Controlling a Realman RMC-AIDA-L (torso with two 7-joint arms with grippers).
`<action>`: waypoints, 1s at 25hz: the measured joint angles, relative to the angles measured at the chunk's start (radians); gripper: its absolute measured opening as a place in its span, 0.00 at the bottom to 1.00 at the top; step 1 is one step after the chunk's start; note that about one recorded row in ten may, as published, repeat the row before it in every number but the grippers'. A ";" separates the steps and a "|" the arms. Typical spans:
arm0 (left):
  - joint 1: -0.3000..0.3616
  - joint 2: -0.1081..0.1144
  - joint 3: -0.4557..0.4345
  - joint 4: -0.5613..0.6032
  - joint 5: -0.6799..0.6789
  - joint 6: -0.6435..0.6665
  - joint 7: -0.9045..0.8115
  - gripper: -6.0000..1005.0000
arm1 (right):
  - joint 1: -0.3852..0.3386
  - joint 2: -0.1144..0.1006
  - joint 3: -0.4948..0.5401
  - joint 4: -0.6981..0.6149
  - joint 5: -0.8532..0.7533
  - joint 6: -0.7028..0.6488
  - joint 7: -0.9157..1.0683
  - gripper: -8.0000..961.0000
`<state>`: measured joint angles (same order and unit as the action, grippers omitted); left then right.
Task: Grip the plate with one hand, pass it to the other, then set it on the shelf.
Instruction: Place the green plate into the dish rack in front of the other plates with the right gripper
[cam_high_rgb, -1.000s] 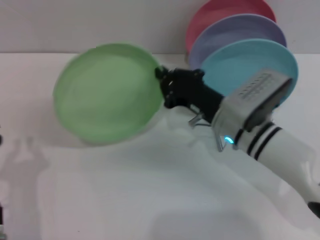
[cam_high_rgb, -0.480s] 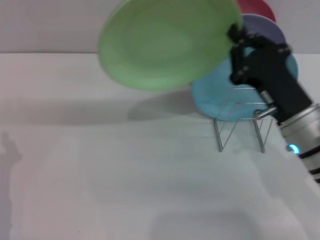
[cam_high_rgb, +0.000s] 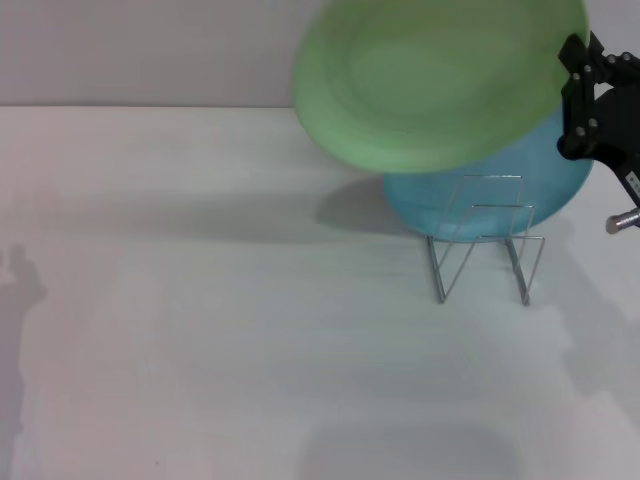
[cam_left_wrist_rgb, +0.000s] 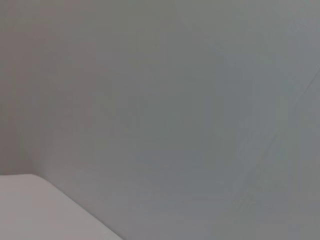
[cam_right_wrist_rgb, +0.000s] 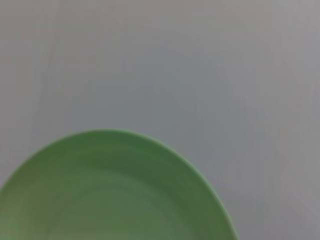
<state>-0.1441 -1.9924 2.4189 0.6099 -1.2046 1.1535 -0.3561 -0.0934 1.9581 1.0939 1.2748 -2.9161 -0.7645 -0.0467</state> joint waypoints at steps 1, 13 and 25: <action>-0.001 0.000 -0.002 0.000 0.001 -0.003 0.001 0.27 | 0.000 0.000 0.000 0.000 0.000 0.000 0.000 0.03; -0.014 0.008 -0.030 -0.001 0.010 -0.065 0.000 0.28 | -0.104 -0.014 -0.013 0.105 -0.002 0.096 -0.195 0.03; -0.017 0.001 -0.131 0.003 0.119 -0.150 -0.007 0.30 | -0.128 -0.020 -0.012 0.100 -0.003 0.105 -0.323 0.03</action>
<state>-0.1611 -1.9914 2.2878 0.6129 -1.0860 1.0030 -0.3629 -0.2214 1.9378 1.0817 1.3746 -2.9193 -0.6591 -0.3700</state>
